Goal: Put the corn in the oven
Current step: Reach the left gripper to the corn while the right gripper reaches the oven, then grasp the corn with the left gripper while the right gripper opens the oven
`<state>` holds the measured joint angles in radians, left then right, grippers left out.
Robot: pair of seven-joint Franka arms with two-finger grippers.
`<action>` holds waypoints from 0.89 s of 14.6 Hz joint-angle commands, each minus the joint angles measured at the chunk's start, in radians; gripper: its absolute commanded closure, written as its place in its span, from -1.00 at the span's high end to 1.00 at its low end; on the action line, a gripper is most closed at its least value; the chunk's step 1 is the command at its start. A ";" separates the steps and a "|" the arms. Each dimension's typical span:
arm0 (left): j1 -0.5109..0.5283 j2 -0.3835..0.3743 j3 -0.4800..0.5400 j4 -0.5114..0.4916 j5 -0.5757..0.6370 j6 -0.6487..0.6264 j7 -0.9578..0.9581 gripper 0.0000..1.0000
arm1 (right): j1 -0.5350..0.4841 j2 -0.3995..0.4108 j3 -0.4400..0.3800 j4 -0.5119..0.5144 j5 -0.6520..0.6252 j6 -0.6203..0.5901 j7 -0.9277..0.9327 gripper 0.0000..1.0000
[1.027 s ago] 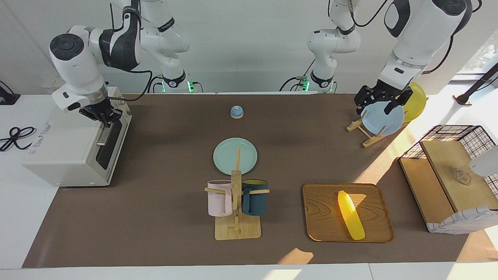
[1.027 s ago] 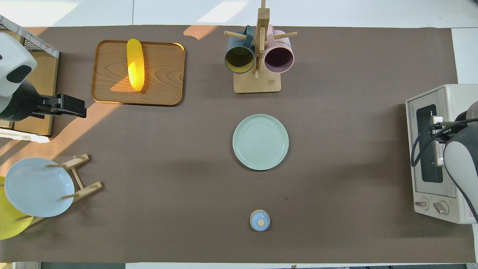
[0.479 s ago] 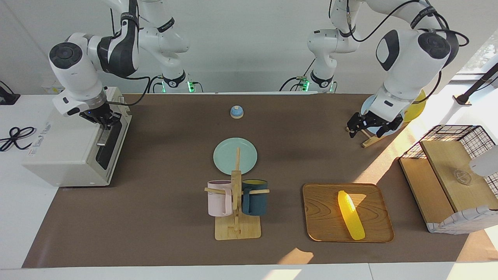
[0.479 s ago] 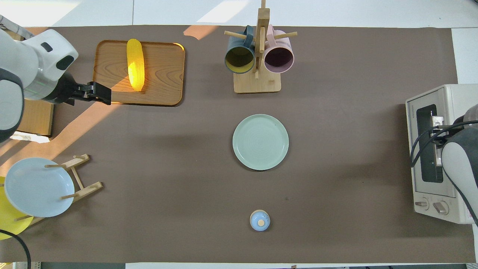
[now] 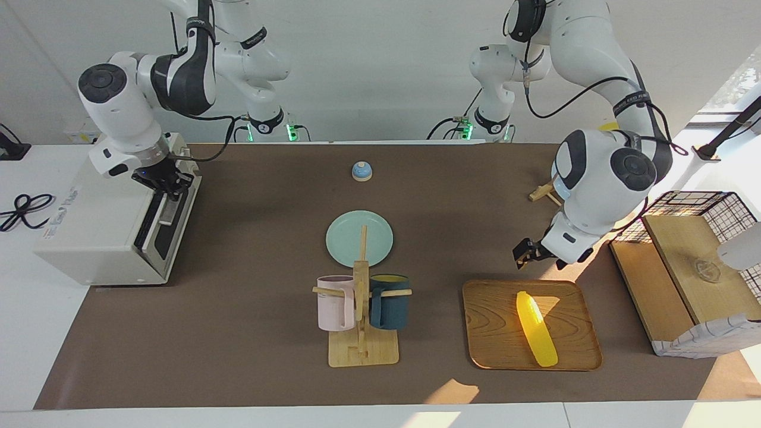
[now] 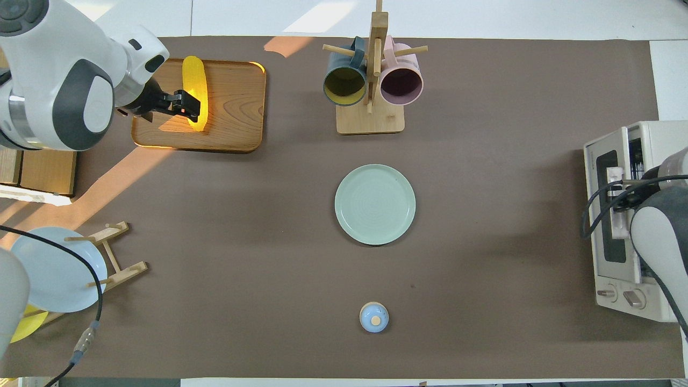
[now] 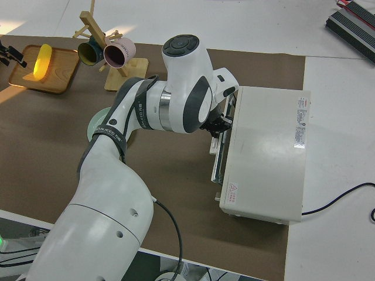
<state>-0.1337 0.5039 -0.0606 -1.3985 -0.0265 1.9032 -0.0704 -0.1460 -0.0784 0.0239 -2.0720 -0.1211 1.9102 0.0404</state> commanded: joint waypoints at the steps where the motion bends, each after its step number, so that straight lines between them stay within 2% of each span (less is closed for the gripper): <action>1: -0.007 0.152 0.015 0.133 0.002 0.063 0.037 1.00 | 0.038 0.046 0.004 -0.098 0.015 0.168 0.096 -1.00; 4: 0.006 0.199 0.016 0.135 0.002 0.155 0.075 1.00 | 0.069 0.116 0.004 -0.121 0.035 0.272 0.128 -1.00; 8: 0.008 0.235 0.019 0.162 0.007 0.183 0.118 1.00 | 0.098 0.126 0.004 -0.198 0.122 0.401 0.130 -1.00; 11: 0.006 0.352 0.019 0.303 0.007 0.178 0.129 1.00 | 0.103 0.158 0.005 -0.220 0.155 0.448 0.144 -1.00; 13: 0.008 0.383 0.021 0.337 0.007 0.177 0.178 1.00 | 0.103 0.172 0.007 -0.220 0.175 0.458 0.159 -1.00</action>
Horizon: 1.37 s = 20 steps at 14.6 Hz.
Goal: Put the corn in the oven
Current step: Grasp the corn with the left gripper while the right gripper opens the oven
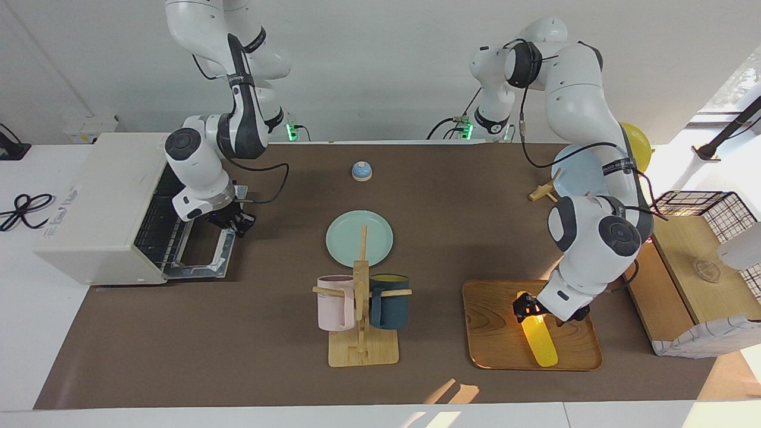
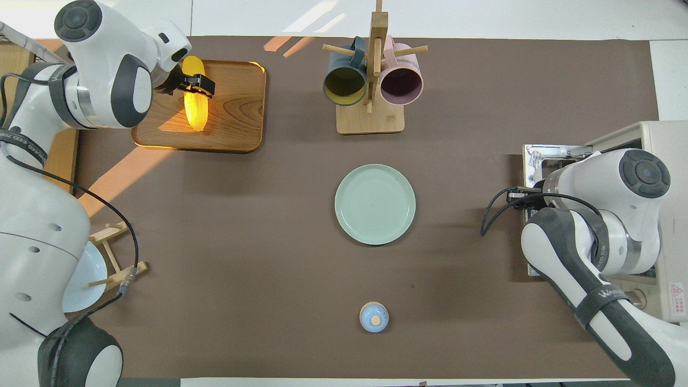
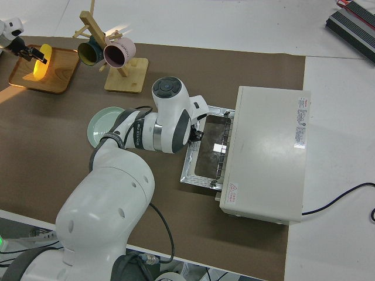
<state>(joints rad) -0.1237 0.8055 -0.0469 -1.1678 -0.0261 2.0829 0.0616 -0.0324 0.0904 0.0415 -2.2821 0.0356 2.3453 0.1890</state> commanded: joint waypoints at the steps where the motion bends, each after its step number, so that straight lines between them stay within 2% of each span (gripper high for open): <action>1: -0.002 0.086 0.008 0.108 0.006 0.006 0.052 1.00 | -0.011 0.005 -0.009 -0.007 0.021 0.022 0.012 -1.00; 4: -0.002 0.089 0.005 0.099 0.006 0.037 0.069 1.00 | -0.011 0.005 0.001 -0.007 0.046 0.022 0.073 -1.00; 5: -0.002 0.089 0.005 0.100 0.006 0.026 0.070 0.96 | -0.011 0.006 0.009 -0.004 0.070 0.022 0.082 -0.83; 6: -0.005 0.089 0.005 0.100 0.006 0.020 0.070 0.80 | -0.011 0.006 0.018 0.001 0.079 0.022 0.084 -0.65; 8: -0.002 0.087 0.010 0.102 0.006 -0.004 0.073 0.34 | -0.011 0.014 0.052 0.038 0.079 0.005 0.086 -0.44; 11: -0.004 0.077 0.012 0.102 0.006 -0.032 0.078 -0.74 | -0.009 0.031 0.058 0.174 0.064 -0.134 0.086 -0.32; 12: -0.002 0.072 0.012 0.102 0.005 -0.044 0.078 -1.00 | -0.011 0.035 0.058 0.225 0.060 -0.199 0.084 -0.23; 15: -0.011 -0.012 -0.001 0.097 -0.020 -0.121 0.070 -1.00 | -0.026 0.017 0.055 0.366 0.008 -0.406 0.073 -0.15; 17: -0.017 -0.072 0.004 0.089 -0.092 -0.184 0.066 -1.00 | -0.029 0.017 0.054 0.453 -0.016 -0.513 0.072 -0.15; 18: -0.020 -0.121 0.005 0.059 -0.109 -0.199 0.058 -1.00 | -0.027 0.011 0.052 0.482 -0.019 -0.562 0.070 -0.15; 20: -0.039 -0.256 0.001 -0.085 -0.110 -0.210 -0.014 -1.00 | -0.027 -0.030 0.052 0.530 -0.025 -0.653 0.060 -0.13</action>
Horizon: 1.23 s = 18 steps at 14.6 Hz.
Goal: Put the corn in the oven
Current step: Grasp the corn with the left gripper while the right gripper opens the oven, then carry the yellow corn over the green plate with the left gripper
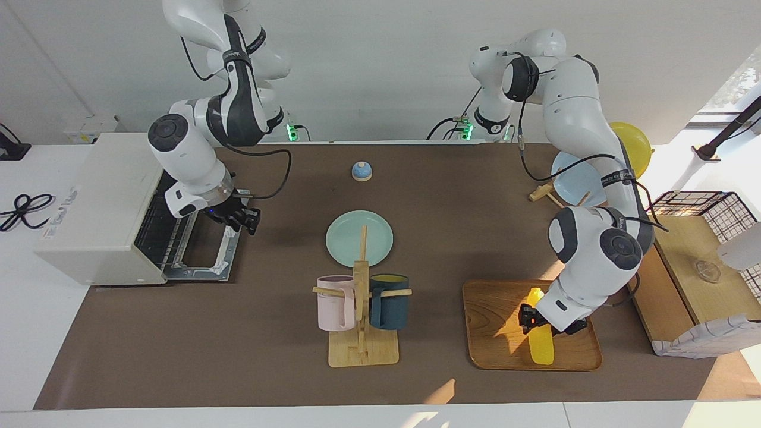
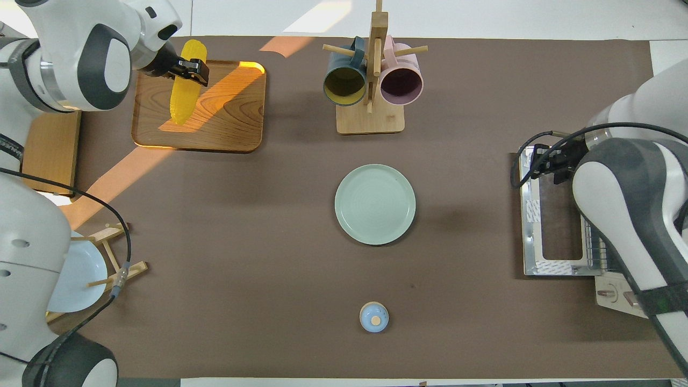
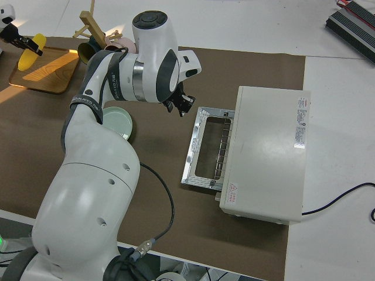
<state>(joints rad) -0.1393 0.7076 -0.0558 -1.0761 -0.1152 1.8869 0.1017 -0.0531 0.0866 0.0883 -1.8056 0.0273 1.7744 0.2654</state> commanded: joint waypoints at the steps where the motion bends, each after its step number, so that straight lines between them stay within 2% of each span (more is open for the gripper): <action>1: -0.054 -0.221 0.010 -0.255 -0.021 -0.008 -0.089 -1.00 | -0.004 -0.051 0.007 0.078 -0.017 -0.123 -0.034 -0.13; 2: -0.077 -0.268 0.010 -0.312 -0.021 -0.011 -0.117 -1.00 | 0.001 -0.053 0.007 0.100 -0.017 -0.153 -0.041 -0.13; 5: -0.157 -0.347 0.007 -0.424 -0.026 -0.009 -0.244 -1.00 | 0.009 -0.054 0.010 0.078 -0.012 -0.109 -0.058 -0.13; 7: -0.210 -0.394 0.005 -0.525 -0.049 0.021 -0.306 -1.00 | 0.009 -0.045 0.050 0.132 -0.015 -0.144 -0.058 -0.12; 9: -0.284 -0.425 0.005 -0.611 -0.072 0.116 -0.359 -1.00 | 0.006 -0.019 0.053 0.227 -0.020 -0.228 -0.060 -0.12; 11: -0.360 -0.450 0.005 -0.683 -0.072 0.222 -0.451 -1.00 | 0.004 -0.010 0.053 0.253 -0.023 -0.259 -0.060 -0.02; 14: -0.469 -0.433 0.007 -0.706 -0.073 0.309 -0.568 -1.00 | 0.006 -0.010 0.054 0.245 -0.023 -0.251 -0.060 0.00; 18: -0.569 -0.334 0.008 -0.690 -0.072 0.446 -0.687 -1.00 | -0.008 -0.013 0.053 0.238 -0.021 -0.253 -0.097 0.03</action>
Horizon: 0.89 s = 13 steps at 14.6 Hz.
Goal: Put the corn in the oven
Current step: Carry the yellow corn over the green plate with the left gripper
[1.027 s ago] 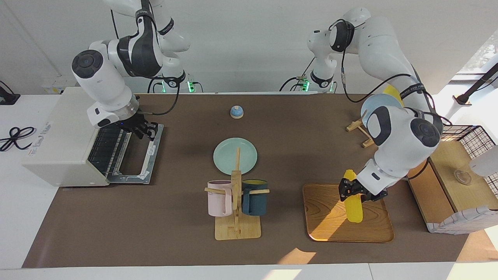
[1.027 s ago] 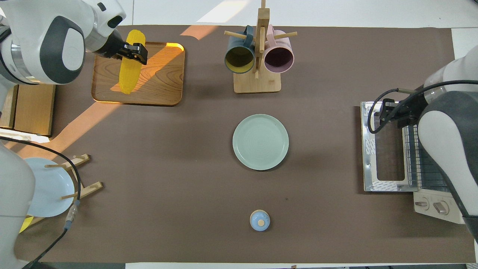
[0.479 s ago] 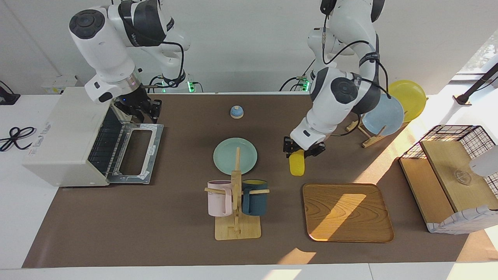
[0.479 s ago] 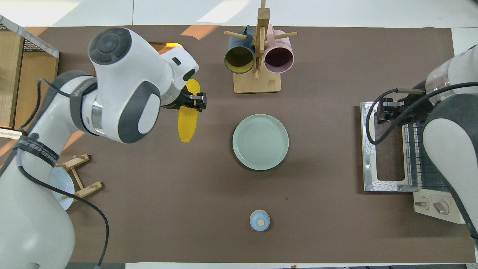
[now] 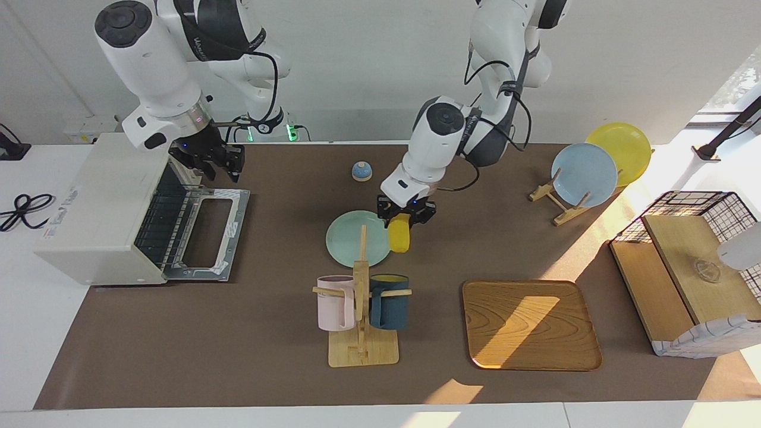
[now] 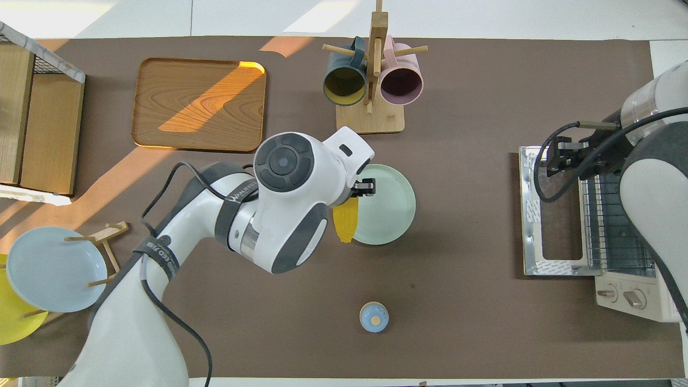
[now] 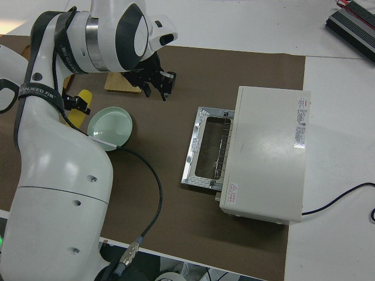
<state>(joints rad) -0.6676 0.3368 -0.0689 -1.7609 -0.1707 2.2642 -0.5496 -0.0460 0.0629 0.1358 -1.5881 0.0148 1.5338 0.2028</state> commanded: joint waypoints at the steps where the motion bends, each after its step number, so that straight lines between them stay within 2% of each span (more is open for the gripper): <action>1: -0.059 0.056 0.023 -0.002 -0.016 0.101 -0.058 -1.00 | -0.015 0.012 0.005 0.020 -0.009 -0.011 -0.033 0.03; 6: -0.089 0.119 0.024 -0.003 -0.015 0.198 -0.087 -1.00 | -0.015 0.011 0.005 0.017 -0.007 -0.009 -0.034 0.03; 11: -0.089 0.123 0.026 -0.015 -0.009 0.218 -0.092 -1.00 | -0.015 0.008 0.005 0.010 -0.007 -0.003 -0.034 0.05; 12: -0.089 0.123 0.026 -0.015 -0.006 0.218 -0.092 -0.48 | -0.014 0.008 0.005 0.010 -0.007 0.000 -0.034 0.05; 13: -0.089 0.123 0.026 -0.015 -0.006 0.215 -0.092 0.53 | -0.014 0.008 0.005 0.008 -0.007 0.006 -0.034 0.05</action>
<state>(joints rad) -0.7387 0.4665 -0.0605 -1.7610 -0.1707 2.4588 -0.6323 -0.0502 0.0637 0.1338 -1.5877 0.0148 1.5344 0.1907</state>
